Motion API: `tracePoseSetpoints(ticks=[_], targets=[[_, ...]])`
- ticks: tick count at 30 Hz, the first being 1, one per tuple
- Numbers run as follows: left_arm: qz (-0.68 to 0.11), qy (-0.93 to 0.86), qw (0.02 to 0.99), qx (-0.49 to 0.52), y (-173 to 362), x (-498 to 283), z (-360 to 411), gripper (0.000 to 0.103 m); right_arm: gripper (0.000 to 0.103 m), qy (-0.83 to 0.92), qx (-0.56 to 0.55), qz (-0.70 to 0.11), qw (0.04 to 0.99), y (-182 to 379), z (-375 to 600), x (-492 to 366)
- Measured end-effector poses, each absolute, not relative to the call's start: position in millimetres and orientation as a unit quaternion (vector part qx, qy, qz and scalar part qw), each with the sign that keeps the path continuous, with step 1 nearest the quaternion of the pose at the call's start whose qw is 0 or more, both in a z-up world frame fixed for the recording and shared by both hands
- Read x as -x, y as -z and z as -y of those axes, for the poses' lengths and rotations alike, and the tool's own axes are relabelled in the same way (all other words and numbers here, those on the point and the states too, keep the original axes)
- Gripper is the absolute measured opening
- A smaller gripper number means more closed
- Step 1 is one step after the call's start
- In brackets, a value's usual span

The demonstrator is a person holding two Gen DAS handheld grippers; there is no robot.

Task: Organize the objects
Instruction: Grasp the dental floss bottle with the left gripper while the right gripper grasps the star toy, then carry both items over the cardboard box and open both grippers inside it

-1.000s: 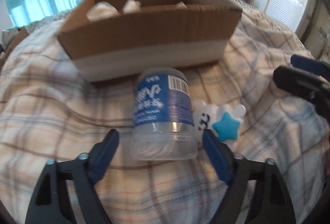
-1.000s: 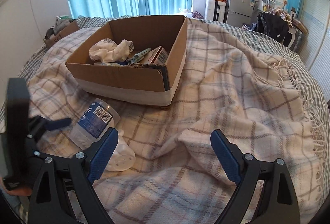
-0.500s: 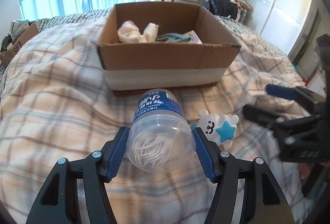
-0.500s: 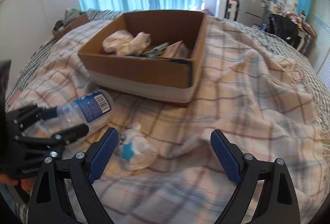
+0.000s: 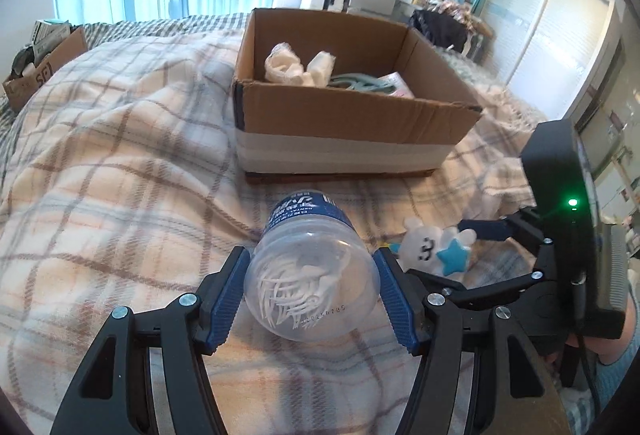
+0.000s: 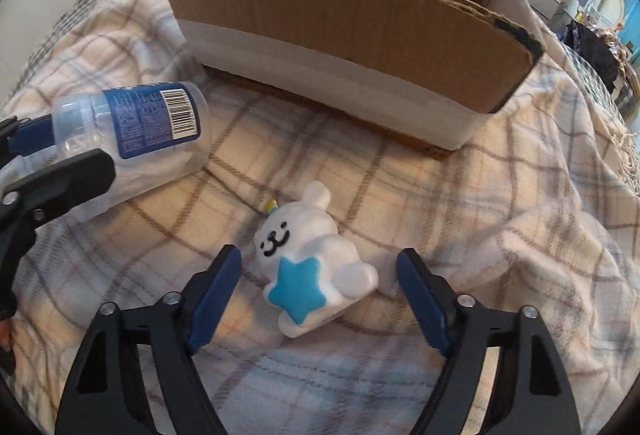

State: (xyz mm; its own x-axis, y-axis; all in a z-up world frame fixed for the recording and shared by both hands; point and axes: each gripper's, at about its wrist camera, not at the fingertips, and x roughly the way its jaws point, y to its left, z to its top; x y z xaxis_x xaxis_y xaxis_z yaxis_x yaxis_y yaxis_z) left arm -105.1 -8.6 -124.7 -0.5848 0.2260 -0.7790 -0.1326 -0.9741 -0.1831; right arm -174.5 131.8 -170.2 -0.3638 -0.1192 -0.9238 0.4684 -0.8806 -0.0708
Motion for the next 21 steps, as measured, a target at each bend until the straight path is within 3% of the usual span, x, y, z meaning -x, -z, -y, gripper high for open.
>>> tracePoseSetpoints(ticks=[1, 2, 14, 21], targets=[[0.056, -0.888, 0.105, 0.445, 124.2, 103.9, 8.5, 0.065, 0.061, 0.809, -0.534, -0.162, 0.184, 168.3, -132.4, 173.1], [0.057, -0.888, 0.106, 0.445, 123.5, 102.4, 8.1, 0.065, 0.059, 0.809, -0.533, -0.161, 0.188, 166.8, -132.4, 171.7], [0.097, -0.902, 0.084, 0.413, 93.6, 79.0, 20.6, 0.065, 0.059, 0.862, -0.450, -0.118, 0.200, 88.6, -152.2, 132.0], [0.089, -0.923, 0.083, 0.365, 45.9, 81.8, 14.7, 0.065, 0.059, 0.891, -0.390, -0.122, 0.198, 26.3, -159.2, 124.5]])
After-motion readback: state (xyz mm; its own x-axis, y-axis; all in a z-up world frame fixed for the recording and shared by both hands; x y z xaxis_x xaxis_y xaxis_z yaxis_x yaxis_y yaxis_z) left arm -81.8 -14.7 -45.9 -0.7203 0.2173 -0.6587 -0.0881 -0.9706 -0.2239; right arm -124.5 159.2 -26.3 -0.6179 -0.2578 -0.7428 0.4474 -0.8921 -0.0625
